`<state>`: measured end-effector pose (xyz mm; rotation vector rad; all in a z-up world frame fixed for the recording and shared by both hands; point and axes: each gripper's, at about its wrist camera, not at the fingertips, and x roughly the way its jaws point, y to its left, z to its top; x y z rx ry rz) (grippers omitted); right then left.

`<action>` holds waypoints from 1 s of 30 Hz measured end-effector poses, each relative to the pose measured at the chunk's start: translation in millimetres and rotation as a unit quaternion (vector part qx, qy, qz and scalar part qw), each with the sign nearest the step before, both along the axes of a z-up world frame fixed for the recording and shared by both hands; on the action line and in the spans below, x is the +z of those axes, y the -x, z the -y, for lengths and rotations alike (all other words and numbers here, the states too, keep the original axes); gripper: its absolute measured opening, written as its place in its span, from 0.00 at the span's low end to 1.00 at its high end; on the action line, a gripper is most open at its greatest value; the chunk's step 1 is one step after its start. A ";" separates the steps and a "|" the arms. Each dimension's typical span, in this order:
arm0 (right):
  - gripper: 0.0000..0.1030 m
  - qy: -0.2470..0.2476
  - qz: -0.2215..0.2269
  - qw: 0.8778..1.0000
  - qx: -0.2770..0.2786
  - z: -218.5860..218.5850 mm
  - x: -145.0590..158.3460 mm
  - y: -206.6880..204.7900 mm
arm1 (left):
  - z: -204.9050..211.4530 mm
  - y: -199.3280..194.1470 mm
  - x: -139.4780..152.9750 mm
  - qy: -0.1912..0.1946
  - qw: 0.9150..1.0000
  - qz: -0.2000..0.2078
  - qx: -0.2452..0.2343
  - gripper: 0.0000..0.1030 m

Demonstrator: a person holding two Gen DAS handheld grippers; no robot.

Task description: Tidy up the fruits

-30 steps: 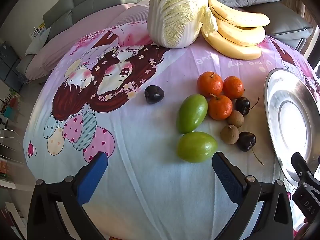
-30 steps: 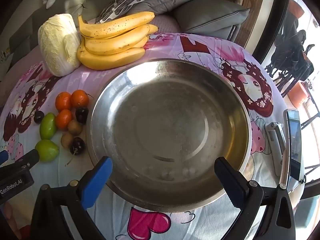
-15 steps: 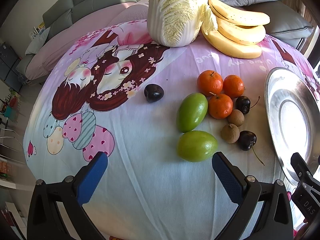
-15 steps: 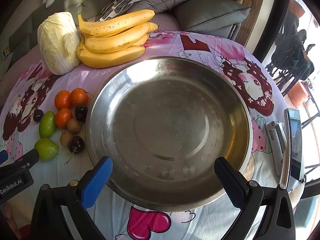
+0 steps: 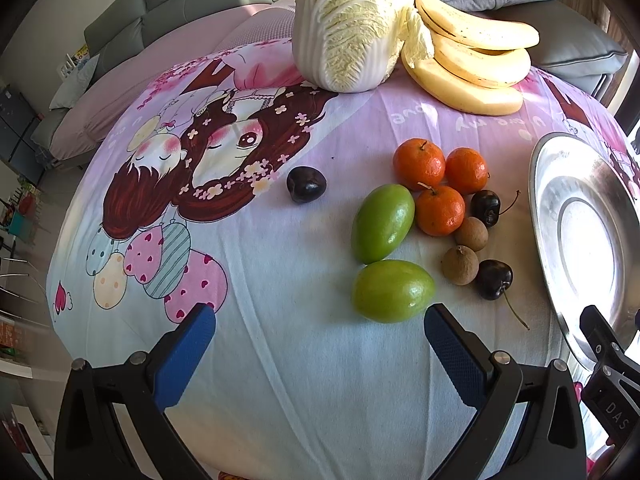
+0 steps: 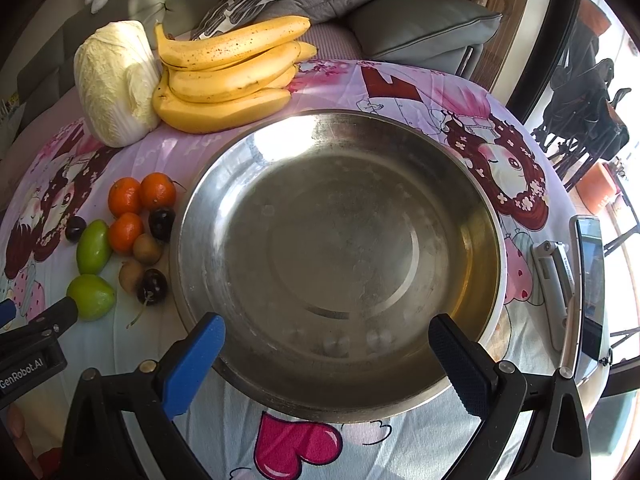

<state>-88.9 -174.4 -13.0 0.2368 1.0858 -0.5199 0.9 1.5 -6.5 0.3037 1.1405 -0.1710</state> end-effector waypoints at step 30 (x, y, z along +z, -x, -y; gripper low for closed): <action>1.00 -0.002 -0.005 1.000 0.000 -1.4 -3.1 -1.2 | 2.8 1.6 0.0 0.022 1.000 -0.016 -0.005 1.00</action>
